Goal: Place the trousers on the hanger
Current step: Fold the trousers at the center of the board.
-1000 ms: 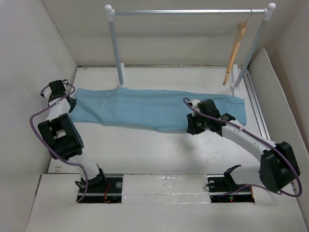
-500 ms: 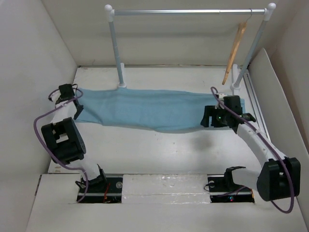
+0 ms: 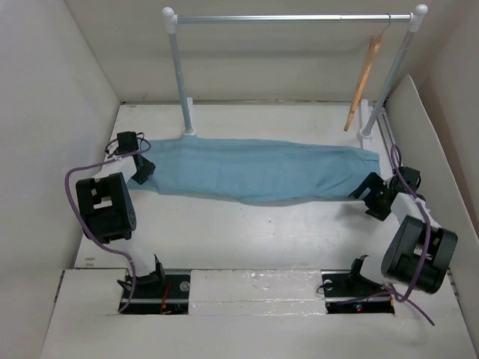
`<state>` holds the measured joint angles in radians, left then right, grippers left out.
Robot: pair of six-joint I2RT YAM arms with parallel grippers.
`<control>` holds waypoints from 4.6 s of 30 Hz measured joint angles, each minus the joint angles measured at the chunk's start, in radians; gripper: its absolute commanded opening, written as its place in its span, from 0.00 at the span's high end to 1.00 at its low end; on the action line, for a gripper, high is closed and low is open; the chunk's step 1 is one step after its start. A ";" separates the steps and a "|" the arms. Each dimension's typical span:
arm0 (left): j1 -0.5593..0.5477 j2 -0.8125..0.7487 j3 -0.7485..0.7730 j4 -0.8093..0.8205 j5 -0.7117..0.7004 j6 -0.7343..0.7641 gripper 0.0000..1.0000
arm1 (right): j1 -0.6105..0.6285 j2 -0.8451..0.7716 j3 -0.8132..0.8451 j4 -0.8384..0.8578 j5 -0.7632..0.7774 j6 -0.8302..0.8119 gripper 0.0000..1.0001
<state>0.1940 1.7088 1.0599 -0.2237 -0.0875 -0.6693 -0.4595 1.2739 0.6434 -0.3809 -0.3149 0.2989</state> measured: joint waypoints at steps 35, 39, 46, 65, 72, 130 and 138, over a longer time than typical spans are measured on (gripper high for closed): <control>0.118 -0.293 -0.235 -0.133 0.119 -0.061 0.84 | -0.232 -0.196 0.009 -0.171 0.027 -0.146 0.00; -0.108 -0.369 -0.188 -0.100 0.131 -0.061 0.77 | -0.242 -0.146 -0.024 -0.101 0.026 -0.120 0.00; -0.404 -0.422 -0.167 -0.008 0.165 -0.071 0.77 | -0.254 0.019 -0.057 0.115 -0.008 -0.008 0.02; -0.607 -0.303 -0.277 0.022 0.076 -0.073 0.77 | -0.216 -0.195 0.174 -0.099 0.031 0.024 1.00; -0.936 -0.149 -0.159 0.013 0.041 -0.106 0.77 | -0.138 -0.236 0.532 -0.224 0.068 -0.074 1.00; -0.264 -0.574 0.397 -0.333 -0.151 0.196 0.70 | 1.493 0.720 1.066 0.087 0.184 0.163 0.74; -0.359 -0.438 0.033 -0.201 0.017 0.191 0.70 | 1.307 0.177 0.618 0.112 0.269 0.061 1.00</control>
<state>-0.1650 1.2713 1.0931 -0.4252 -0.0704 -0.4786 0.8474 1.4509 1.2617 -0.2687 -0.0463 0.3599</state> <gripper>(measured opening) 0.305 0.011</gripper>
